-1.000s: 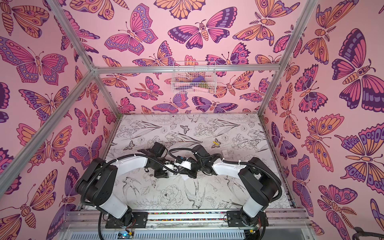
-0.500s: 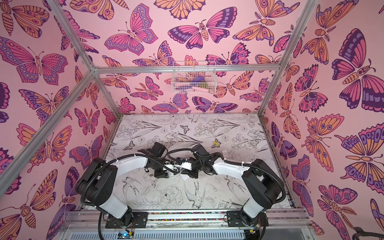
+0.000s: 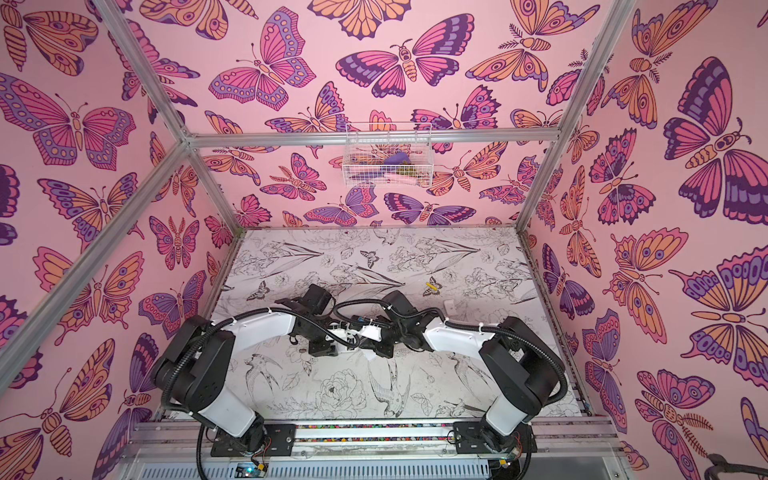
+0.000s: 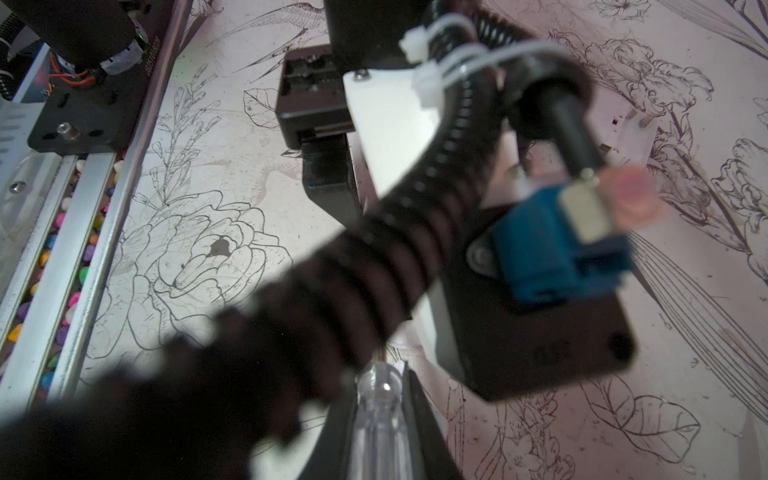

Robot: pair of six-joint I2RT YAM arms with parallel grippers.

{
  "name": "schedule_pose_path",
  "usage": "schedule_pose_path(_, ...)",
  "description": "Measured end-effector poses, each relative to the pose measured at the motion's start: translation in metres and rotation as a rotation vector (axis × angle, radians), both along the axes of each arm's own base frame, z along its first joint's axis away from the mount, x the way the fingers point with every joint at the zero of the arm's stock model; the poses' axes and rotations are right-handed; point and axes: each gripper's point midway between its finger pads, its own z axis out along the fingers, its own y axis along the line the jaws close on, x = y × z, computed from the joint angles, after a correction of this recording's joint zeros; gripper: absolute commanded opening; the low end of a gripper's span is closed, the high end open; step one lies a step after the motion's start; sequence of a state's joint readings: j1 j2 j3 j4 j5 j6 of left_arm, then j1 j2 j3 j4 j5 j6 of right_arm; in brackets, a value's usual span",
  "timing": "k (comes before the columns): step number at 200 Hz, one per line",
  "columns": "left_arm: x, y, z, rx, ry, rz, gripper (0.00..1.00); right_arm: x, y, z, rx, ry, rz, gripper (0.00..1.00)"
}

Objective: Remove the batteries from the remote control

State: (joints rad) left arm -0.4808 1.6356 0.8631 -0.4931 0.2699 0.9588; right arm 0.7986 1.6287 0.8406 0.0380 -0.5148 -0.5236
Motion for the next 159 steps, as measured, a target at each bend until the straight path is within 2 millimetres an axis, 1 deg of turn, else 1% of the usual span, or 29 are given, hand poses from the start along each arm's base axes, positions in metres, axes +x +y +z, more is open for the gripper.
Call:
schedule_pose_path(30, 0.0, 0.0, 0.0, 0.0, 0.0, 0.0, 0.45, -0.003, 0.001, 0.001, -0.025, -0.046, -0.006, 0.0)
schedule_pose_path(64, 0.0, 0.0, 0.0, 0.001, 0.0, 0.001, 0.45, -0.01, 0.0, 0.002, -0.053, -0.182, -0.018, 0.0)
schedule_pose_path(106, 0.0, 0.0, 0.0, 0.004, -0.004, 0.0, 0.45, -0.017, 0.005, 0.003, -0.057, -0.342, -0.055, 0.0)
schedule_pose_path(159, 0.0, -0.001, 0.0, 0.005, -0.007, 0.004, 0.45, -0.019, 0.01, 0.007, -0.043, -0.419, -0.089, 0.0)
